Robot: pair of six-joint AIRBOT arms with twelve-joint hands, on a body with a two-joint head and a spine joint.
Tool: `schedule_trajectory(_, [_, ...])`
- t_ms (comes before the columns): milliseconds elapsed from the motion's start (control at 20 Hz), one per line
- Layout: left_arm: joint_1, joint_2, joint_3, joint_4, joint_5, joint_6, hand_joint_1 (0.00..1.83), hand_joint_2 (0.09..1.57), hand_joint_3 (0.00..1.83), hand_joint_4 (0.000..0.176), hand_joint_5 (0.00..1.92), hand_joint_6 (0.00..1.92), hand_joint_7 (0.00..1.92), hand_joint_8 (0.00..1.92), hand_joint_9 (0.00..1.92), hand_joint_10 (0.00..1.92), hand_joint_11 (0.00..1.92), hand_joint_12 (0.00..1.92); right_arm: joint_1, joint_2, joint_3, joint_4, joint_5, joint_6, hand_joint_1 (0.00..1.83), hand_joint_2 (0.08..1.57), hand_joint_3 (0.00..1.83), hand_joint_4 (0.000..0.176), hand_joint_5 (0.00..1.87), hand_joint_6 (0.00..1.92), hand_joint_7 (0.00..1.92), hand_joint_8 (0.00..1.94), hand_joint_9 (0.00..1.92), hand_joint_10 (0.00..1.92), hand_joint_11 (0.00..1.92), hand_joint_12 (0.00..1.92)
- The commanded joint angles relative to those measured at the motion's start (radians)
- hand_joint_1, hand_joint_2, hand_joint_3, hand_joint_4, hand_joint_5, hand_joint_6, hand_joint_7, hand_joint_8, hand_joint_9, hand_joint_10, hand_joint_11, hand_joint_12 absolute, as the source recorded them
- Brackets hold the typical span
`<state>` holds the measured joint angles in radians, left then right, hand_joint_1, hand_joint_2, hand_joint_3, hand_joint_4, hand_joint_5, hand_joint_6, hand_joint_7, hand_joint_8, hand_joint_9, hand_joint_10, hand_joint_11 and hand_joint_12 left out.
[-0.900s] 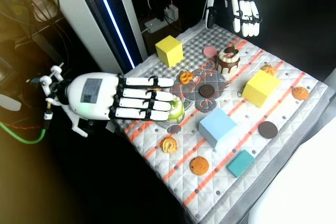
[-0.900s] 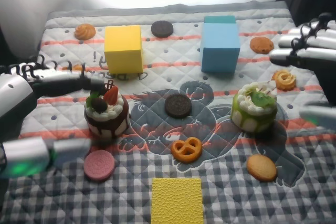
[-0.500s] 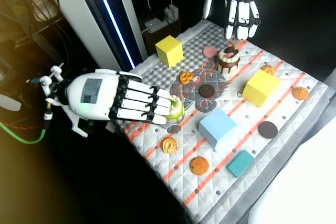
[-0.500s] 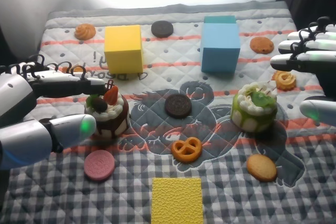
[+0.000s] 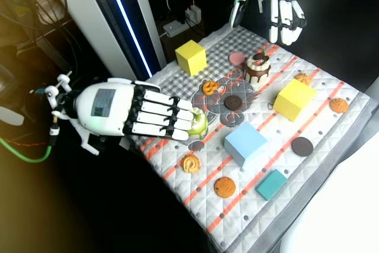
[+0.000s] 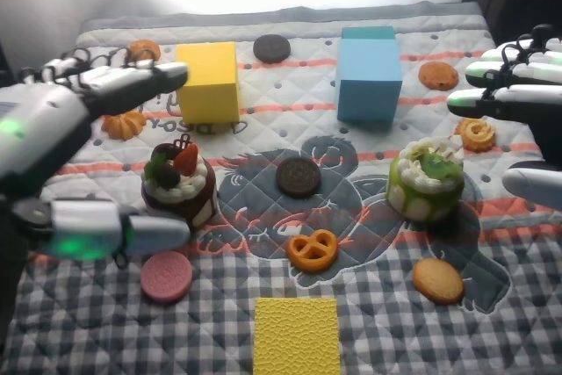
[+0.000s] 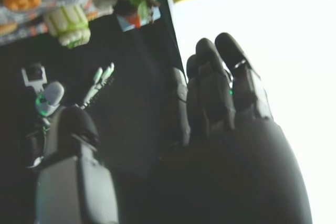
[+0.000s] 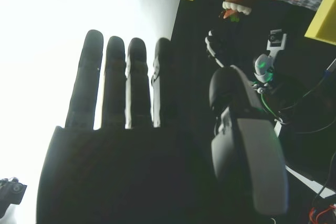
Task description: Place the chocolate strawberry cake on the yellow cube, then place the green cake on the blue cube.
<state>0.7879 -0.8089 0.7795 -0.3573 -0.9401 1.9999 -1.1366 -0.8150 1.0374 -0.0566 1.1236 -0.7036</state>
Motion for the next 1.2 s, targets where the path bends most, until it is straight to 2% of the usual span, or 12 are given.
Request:
schedule_trajectory(0, [-0.019, -0.011, 0.008, 0.007, -0.080, 0.044, 0.77, 0.70, 0.00, 0.170, 0.12, 0.00, 0.19, 0.00, 0.27, 0.00, 0.00, 0.91, 0.013, -0.002, 0.003, 0.022, 0.122, 0.006, 0.32, 1.35, 0.00, 0.083, 0.42, 0.00, 0.31, 0.01, 0.27, 0.00, 0.16, 0.25])
schedule_trajectory(150, [-0.031, -0.050, 0.034, -0.041, -0.040, 0.103, 0.79, 0.68, 0.00, 0.176, 0.11, 0.01, 0.18, 0.00, 0.29, 0.00, 0.00, 1.01, 0.013, -0.003, 0.003, 0.022, 0.122, 0.006, 0.36, 1.36, 0.00, 0.075, 0.43, 0.00, 0.31, 0.00, 0.26, 0.00, 0.16, 0.25])
schedule_trajectory(200, [-0.031, -0.056, 0.042, -0.055, -0.031, 0.103, 0.81, 0.70, 0.00, 0.156, 0.17, 0.01, 0.18, 0.00, 0.27, 0.00, 0.00, 0.98, 0.013, -0.003, 0.003, 0.022, 0.122, 0.006, 0.36, 1.35, 0.00, 0.071, 0.43, 0.00, 0.31, 0.00, 0.26, 0.00, 0.17, 0.25])
schedule_trajectory(250, [-0.033, -0.061, 0.052, -0.069, -0.022, 0.103, 0.85, 0.69, 0.00, 0.154, 0.19, 0.01, 0.20, 0.00, 0.29, 0.01, 0.00, 1.04, 0.013, -0.003, 0.003, 0.022, 0.122, 0.006, 0.36, 1.35, 0.00, 0.066, 0.44, 0.01, 0.32, 0.00, 0.27, 0.00, 0.18, 0.25])
schedule_trajectory(300, [-0.038, -0.067, 0.062, -0.082, -0.013, 0.103, 0.87, 0.71, 0.00, 0.172, 0.17, 0.00, 0.23, 0.01, 0.31, 0.01, 0.00, 1.10, 0.012, -0.003, 0.003, 0.022, 0.122, 0.006, 0.30, 1.34, 0.00, 0.037, 0.46, 0.01, 0.35, 0.01, 0.29, 0.01, 0.20, 0.26])
schedule_trajectory(350, [-0.045, -0.077, 0.077, -0.099, 0.000, 0.103, 0.90, 0.71, 0.00, 0.175, 0.17, 0.00, 0.24, 0.01, 0.32, 0.01, 0.00, 1.11, 0.012, -0.003, 0.002, 0.022, 0.122, 0.006, 0.29, 1.34, 0.00, 0.016, 0.47, 0.01, 0.36, 0.01, 0.29, 0.01, 0.21, 0.27])
schedule_trajectory(400, [-0.055, -0.091, 0.095, -0.113, 0.016, 0.103, 0.87, 0.75, 0.01, 0.162, 0.21, 0.01, 0.29, 0.01, 0.36, 0.01, 0.00, 1.09, 0.012, -0.003, 0.002, 0.023, 0.122, 0.006, 0.28, 1.34, 0.00, 0.014, 0.47, 0.01, 0.36, 0.01, 0.30, 0.01, 0.22, 0.28])
schedule_trajectory(650, [-0.076, -0.135, 0.141, -0.145, 0.063, 0.103, 0.86, 0.78, 0.00, 0.164, 0.24, 0.00, 0.35, 0.00, 0.42, 0.00, 0.00, 1.11, 0.011, -0.004, 0.002, 0.023, 0.122, 0.006, 0.25, 1.34, 0.00, 0.034, 0.46, 0.00, 0.37, 0.01, 0.31, 0.01, 0.22, 0.27])
schedule_trajectory(750, [-0.077, -0.137, 0.144, -0.148, 0.068, 0.103, 0.83, 0.80, 0.00, 0.156, 0.25, 0.00, 0.37, 0.01, 0.43, 0.01, 0.00, 1.13, 0.011, -0.005, 0.002, 0.023, 0.122, 0.006, 0.30, 1.34, 0.00, 0.046, 0.46, 0.00, 0.37, 0.00, 0.31, 0.00, 0.22, 0.27])
schedule_trajectory(800, [-0.077, -0.137, 0.145, -0.150, 0.069, 0.103, 0.84, 0.80, 0.00, 0.133, 0.28, 0.01, 0.42, 0.02, 0.50, 0.03, 0.06, 1.16, 0.010, -0.005, 0.002, 0.023, 0.122, 0.006, 0.28, 1.34, 0.00, 0.041, 0.46, 0.00, 0.37, 0.00, 0.31, 0.00, 0.22, 0.27])
schedule_trajectory(900, [-0.077, -0.137, 0.148, -0.153, 0.072, 0.103, 0.85, 0.82, 0.00, 0.130, 0.28, 0.00, 0.45, 0.01, 0.51, 0.02, 0.05, 1.16, 0.009, -0.005, 0.002, 0.023, 0.122, 0.006, 0.28, 1.35, 0.00, 0.048, 0.45, 0.00, 0.37, 0.00, 0.31, 0.00, 0.23, 0.27])
schedule_trajectory(1150, [-0.078, -0.156, 0.163, -0.162, 0.086, 0.103, 0.89, 0.85, 0.00, 0.081, 0.45, 0.01, 0.57, 0.01, 0.56, 0.01, 0.07, 1.14, 0.008, -0.007, 0.003, 0.023, 0.122, 0.006, 0.28, 1.34, 0.00, 0.044, 0.46, 0.00, 0.38, 0.00, 0.33, 0.00, 0.24, 0.26])
